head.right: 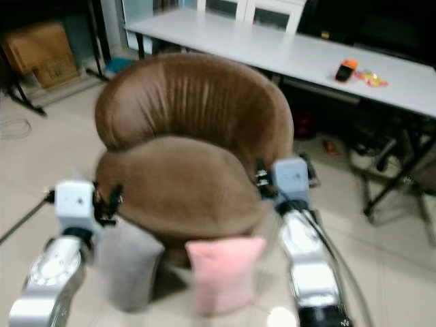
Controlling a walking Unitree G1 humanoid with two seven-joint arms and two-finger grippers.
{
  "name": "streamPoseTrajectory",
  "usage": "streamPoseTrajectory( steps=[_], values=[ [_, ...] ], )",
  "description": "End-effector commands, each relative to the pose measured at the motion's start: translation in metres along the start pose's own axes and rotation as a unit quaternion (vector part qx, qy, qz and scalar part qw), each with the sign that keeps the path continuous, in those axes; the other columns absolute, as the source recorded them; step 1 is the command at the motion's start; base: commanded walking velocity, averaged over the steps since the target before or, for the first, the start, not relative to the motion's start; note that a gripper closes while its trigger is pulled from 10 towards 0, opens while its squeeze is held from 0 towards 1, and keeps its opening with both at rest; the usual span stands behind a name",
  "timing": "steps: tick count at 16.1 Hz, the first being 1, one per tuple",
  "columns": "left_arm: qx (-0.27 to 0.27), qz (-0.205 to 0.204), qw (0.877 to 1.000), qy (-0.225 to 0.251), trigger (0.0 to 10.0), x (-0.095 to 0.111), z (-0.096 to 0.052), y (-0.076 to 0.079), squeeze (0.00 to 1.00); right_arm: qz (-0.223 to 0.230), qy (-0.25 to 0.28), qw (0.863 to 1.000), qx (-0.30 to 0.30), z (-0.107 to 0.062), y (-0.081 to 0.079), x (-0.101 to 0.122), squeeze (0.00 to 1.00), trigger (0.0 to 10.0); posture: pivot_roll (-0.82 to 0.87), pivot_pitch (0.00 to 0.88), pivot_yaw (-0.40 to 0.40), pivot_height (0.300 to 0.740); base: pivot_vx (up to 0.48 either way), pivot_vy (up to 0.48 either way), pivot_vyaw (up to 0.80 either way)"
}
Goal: Move the pillow to the sofa from floor
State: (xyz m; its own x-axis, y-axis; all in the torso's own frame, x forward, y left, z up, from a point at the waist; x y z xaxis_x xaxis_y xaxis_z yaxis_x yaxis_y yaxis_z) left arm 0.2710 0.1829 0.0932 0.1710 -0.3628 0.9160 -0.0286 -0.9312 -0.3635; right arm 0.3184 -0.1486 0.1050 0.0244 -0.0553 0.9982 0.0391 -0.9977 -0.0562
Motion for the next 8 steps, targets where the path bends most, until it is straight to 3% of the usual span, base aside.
streamPoseTrajectory(
  steps=[1, 3, 8],
  values=[
    [-0.002, 0.002, 1.0, 0.008, 10.0, 0.0056, 0.0021, 0.0022, 0.0, 0.007, 0.001, 1.0, 0.001, 0.0007, 0.0028, 0.0033, 0.0, 10.0, -0.03, 0.0, -0.073, 0.74, 0.0, -0.405, 0.0],
    [0.0, 0.002, 1.0, 0.008, 10.0, 0.0056, 0.0021, 0.0022, 0.0, 0.034, 0.003, 0.999, -0.004, 0.0025, 0.002, 0.0034, 0.0, 10.0, -0.03, 0.0, -0.075, 0.74, 0.0, -0.405, 0.0],
    [0.0, 0.003, 1.0, 0.009, 10.0, 0.0055, 0.0019, 0.0018, 0.0, 0.045, 0.001, 0.999, -0.018, 0.0035, 0.0077, 0.0045, 0.0, 10.0, -0.03, 0.0, -0.073, 0.74, 0.0, -0.406, 0.0]
  ],
)
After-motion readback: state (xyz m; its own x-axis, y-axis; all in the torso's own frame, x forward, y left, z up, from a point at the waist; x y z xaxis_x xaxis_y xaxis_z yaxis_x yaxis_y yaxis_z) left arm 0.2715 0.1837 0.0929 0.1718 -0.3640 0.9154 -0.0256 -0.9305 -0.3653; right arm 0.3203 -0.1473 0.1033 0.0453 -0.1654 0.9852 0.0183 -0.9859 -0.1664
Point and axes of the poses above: a point about 5 cm out from each wrist's last joint towards the gripper, its own z axis pointing out of the wrist towards the gripper, its own x axis along the axis of the wrist's last joint, y = z × x, the point moved 4 cm from there along z, pointing out of the wrist towards the gripper, and after that the axes turned 15 degrees about z, right-handed, at the moved point
